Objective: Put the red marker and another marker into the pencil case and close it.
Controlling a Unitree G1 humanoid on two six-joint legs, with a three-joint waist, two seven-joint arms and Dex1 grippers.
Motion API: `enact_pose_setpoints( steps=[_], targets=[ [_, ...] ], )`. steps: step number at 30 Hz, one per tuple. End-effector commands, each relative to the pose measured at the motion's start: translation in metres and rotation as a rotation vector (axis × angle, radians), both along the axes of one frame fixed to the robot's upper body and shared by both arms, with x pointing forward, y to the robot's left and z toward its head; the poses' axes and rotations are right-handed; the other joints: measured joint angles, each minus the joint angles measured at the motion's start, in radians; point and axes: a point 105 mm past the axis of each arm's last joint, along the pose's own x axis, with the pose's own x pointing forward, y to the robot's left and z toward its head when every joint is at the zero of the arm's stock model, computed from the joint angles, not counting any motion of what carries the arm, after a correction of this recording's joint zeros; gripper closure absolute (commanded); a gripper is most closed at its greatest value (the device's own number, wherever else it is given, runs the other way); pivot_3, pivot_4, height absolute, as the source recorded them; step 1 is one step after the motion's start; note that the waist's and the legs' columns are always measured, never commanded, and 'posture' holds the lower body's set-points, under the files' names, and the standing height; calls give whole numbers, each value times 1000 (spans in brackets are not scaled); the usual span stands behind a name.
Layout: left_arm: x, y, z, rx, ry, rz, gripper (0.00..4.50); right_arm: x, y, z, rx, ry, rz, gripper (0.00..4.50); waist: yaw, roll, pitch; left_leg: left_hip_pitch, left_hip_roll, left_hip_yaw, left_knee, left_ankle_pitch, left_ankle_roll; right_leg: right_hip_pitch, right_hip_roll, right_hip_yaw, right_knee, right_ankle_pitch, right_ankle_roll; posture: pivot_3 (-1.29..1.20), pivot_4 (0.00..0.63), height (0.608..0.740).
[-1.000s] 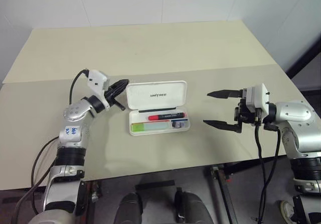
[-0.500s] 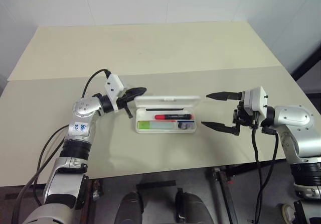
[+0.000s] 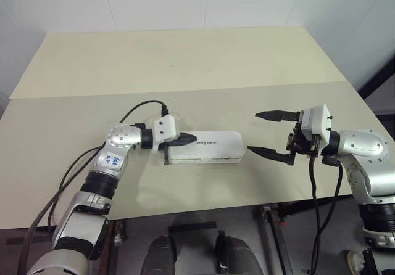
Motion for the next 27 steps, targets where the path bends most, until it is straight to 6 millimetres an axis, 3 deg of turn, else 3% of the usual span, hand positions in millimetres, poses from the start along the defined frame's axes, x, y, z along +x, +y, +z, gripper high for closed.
enact_pose_setpoints(
  steps=[1, 10, 16, 22, 27],
  targets=[
    [-2, -15, 1, 52, -21, -29, 4477, -7, 1, 13, 42, -58, -16, 0, -1, 0, 0, 0, 0, 0, 0, 0, 0, 0, 0, 0, 0, 0, 0, 0, 150, 740],
    [-4, -23, -14, 161, 19, -40, 4477, -18, 10, 7, 101, -63, -66, 0, -4, 0, 0, 1, 0, 0, 1, 0, 1, 0, 0, 0, 1, 0, 0, 0, 150, 740],
    [-9, -28, -9, 100, 44, -37, 4477, -19, 12, 5, 118, -60, -81, 0, -3, 0, 0, 1, 0, -1, 2, -1, 2, 1, 0, 0, 2, 0, 0, 0, 150, 740],
    [-10, -15, 37, -189, 19, 8, 4477, -15, 14, 0, 132, -36, -69, 0, -8, 0, 0, 0, 0, -1, 1, -1, 2, 0, 0, 0, 2, 0, 0, 0, 150, 740],
    [-11, 24, 60, -298, -18, 71, 4477, -8, 11, -4, 125, -16, -59, 0, -12, 0, 0, 1, 0, -1, 1, -1, 2, 0, 0, 0, 2, 0, 0, 0, 150, 740]
  ],
)
